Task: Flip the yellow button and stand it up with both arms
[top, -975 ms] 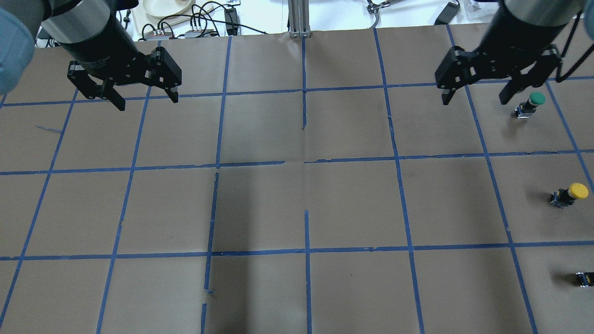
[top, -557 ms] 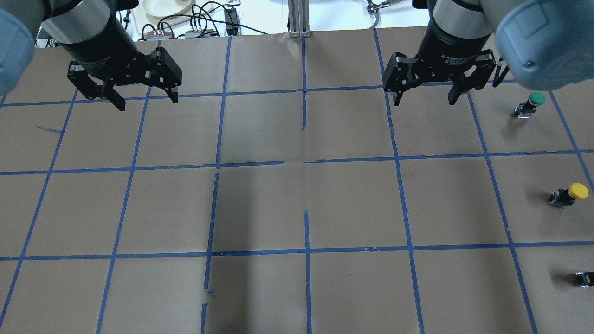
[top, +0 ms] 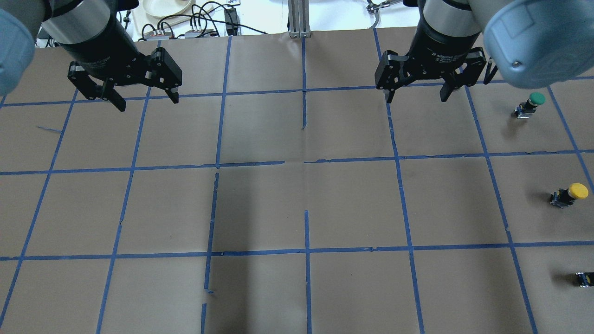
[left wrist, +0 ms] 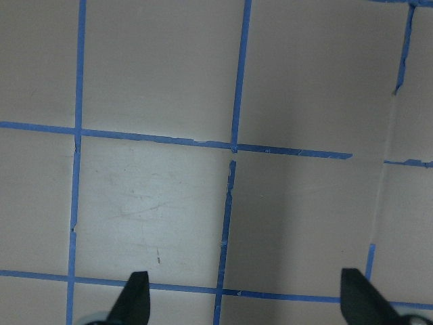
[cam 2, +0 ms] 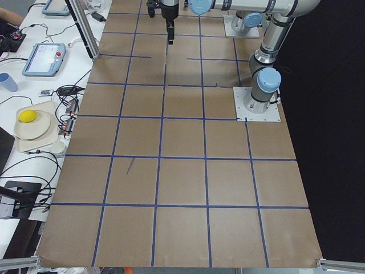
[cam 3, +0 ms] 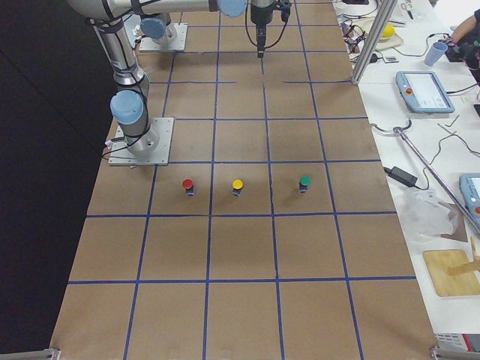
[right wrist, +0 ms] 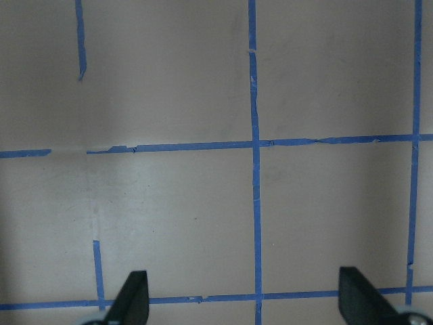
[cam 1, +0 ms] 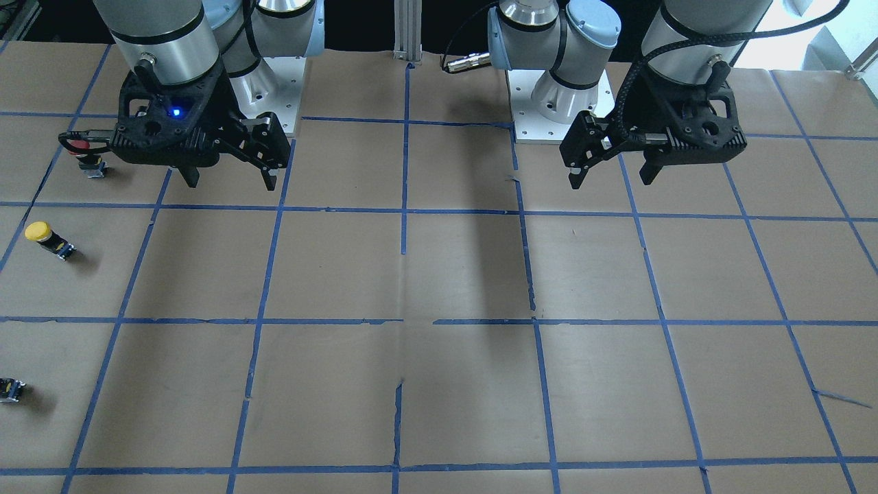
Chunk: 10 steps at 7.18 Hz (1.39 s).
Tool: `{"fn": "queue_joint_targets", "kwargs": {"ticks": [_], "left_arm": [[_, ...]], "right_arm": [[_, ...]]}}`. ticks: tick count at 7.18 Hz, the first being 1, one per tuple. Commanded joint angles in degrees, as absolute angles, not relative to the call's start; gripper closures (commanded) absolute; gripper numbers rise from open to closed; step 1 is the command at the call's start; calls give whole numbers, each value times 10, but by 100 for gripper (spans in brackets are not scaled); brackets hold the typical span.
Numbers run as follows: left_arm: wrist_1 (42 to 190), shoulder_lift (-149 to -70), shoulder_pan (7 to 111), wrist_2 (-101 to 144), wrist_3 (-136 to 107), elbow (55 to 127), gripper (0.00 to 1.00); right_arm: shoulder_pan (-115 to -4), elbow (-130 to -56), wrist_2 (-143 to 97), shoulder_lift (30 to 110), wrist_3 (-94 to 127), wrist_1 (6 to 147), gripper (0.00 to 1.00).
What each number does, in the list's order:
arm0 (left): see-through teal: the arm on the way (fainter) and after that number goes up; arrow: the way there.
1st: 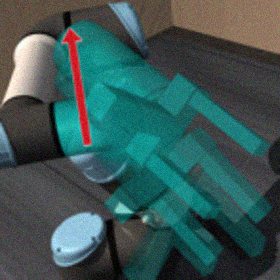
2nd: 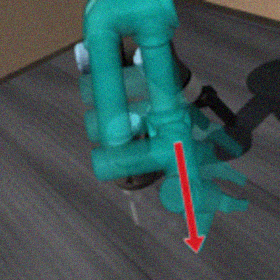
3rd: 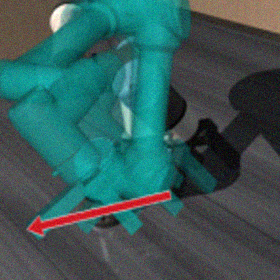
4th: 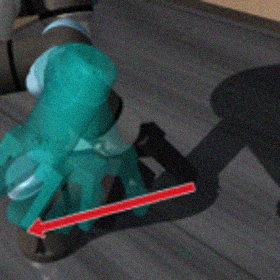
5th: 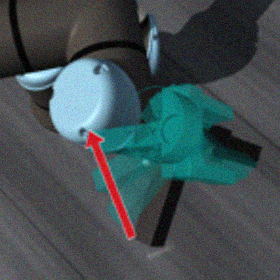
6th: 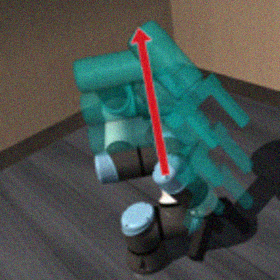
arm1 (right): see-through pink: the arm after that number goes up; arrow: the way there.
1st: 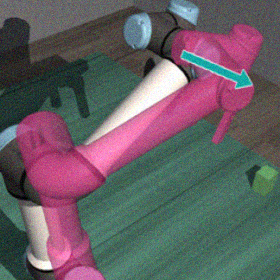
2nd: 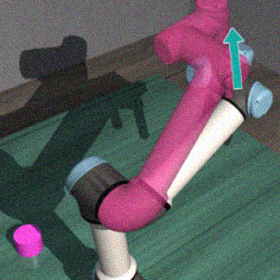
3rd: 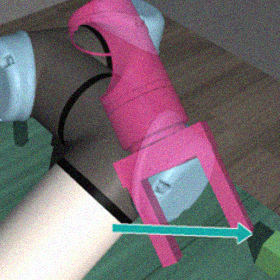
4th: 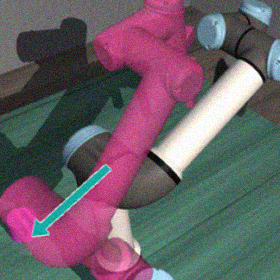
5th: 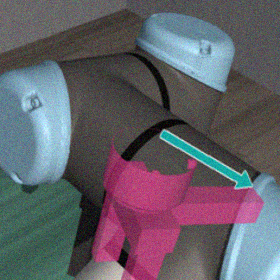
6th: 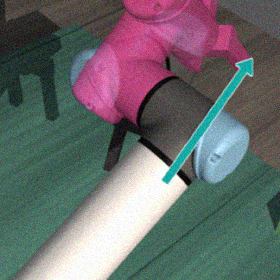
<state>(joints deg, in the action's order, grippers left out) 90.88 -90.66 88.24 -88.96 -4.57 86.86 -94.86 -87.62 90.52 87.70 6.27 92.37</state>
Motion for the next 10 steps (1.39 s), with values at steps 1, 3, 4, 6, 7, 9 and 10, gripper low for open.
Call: {"fn": "queue_joint_targets", "kwargs": {"ticks": [1, 3, 4, 6, 7, 9, 10], "left_arm": [[909, -906, 882, -890, -46, 868, 0], [909, -906, 883, -889, -46, 868, 0], [909, -906, 883, -889, -46, 868, 0], [909, -906, 882, -889, -46, 868, 0], [909, -906, 882, -889, -46, 868, 0], [909, -906, 883, -889, -46, 868, 0], [909, -906, 883, -889, -46, 868, 0]], "right_arm": [[-949, -863, 906, 869, 58, 922, 0], [-948, -848, 906, 857, 58, 918, 0], [-948, -847, 906, 857, 58, 916, 0], [-948, -846, 904, 859, 59, 916, 0], [-948, -847, 904, 860, 59, 915, 0], [-949, -848, 904, 861, 59, 913, 0], [-949, -848, 905, 861, 59, 912, 0]]}}
